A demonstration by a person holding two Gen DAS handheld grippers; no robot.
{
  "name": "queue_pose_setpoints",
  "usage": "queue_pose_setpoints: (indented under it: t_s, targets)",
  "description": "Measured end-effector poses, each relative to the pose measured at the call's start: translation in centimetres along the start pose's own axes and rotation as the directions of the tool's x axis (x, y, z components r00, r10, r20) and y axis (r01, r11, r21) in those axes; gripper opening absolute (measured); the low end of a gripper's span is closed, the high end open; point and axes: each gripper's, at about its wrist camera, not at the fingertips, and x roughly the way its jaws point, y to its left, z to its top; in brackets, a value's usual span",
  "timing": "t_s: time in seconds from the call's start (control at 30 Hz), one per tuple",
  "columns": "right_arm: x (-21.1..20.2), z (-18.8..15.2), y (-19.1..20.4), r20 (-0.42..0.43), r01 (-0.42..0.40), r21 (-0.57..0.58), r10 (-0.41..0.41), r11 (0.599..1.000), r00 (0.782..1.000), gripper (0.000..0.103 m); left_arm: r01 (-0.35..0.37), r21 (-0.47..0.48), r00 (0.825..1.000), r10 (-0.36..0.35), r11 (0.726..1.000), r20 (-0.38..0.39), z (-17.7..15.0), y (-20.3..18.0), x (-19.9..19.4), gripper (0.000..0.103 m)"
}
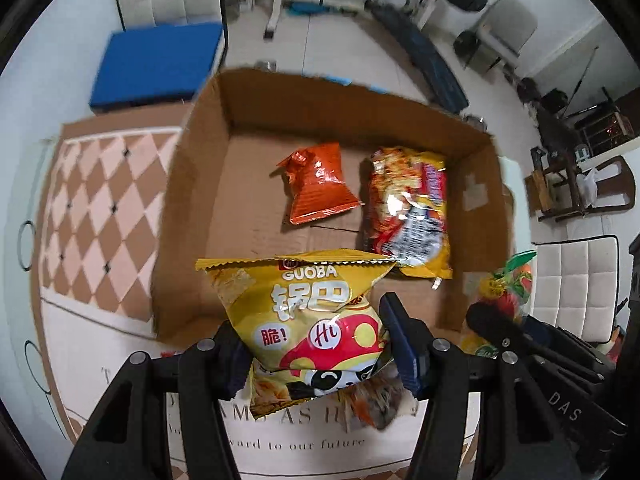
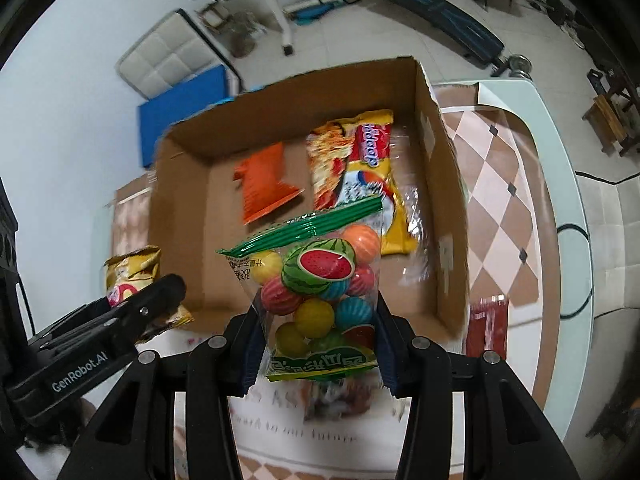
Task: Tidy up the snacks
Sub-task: 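Carry both bags over the box and release them inside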
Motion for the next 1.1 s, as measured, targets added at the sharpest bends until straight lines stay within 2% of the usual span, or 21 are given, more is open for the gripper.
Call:
queue_pose_setpoints:
  t_s: [0.17,0.33,0.63,0.67,0.7,0.77,0.83,0.87,0.9,1.1]
  targets:
    - [5.0,2.6,-0.7,-0.093,0.056,0.042,-0.052,0.998,0.994,0.050,0.019,-0.004,0.988,-0.020,1.000,-0.155,3.1,1.0,6.2,0.056]
    - [8.6,3.0,-1.8,-0.175,0.093,0.060,-0.081,0.994,0.981,0.050,0.000,0.044,0.967,0.011,0.999,-0.254,3.4,0.2,10.7,0.057]
    - [11.2,2.8,-2.7,-0.266,0.106,0.053,-0.088,0.993,0.960,0.052,0.019,0.048,0.942,-0.002,0.999,-0.337,2.3,-0.6,13.5,0.058]
    - [11.3,2.9,-2.5,-0.278,0.109,0.048,-0.092,0.993,0.956,0.053,0.018,0.045,0.939,-0.001,0.999,-0.344,2.2,-0.5,13.7,0.060]
    - [11.3,2.9,-2.3,-0.286,0.114,0.037,-0.099,0.993,0.953,0.059,0.009,0.046,0.937,0.007,0.999,-0.348,2.1,-0.4,13.7,0.068]
    - [11.3,3.1,-1.9,-0.290,0.109,0.028,-0.096,0.994,0.952,0.064,-0.029,0.057,0.942,0.046,0.998,-0.333,2.0,-0.1,13.5,0.078]
    - [10.7,3.1,-1.4,-0.269,0.142,0.001,-0.136,0.990,0.953,0.086,-0.036,0.050,0.949,0.050,0.998,-0.312,2.0,0.5,12.9,0.082]
    - [10.3,3.3,-1.2,-0.256,0.151,-0.009,-0.148,0.989,0.955,0.091,-0.030,0.043,0.949,0.042,0.999,-0.311,2.2,0.9,12.7,0.087]
    - [9.9,3.4,-1.1,-0.251,0.151,-0.014,-0.150,0.988,0.956,0.093,-0.025,0.035,0.951,0.035,0.999,-0.307,2.2,1.2,12.4,0.089]
    - [7.7,3.6,-0.3,-0.215,0.169,-0.049,-0.175,0.984,0.961,0.093,-0.029,0.035,0.967,0.037,0.999,-0.252,1.9,1.4,9.4,0.089]
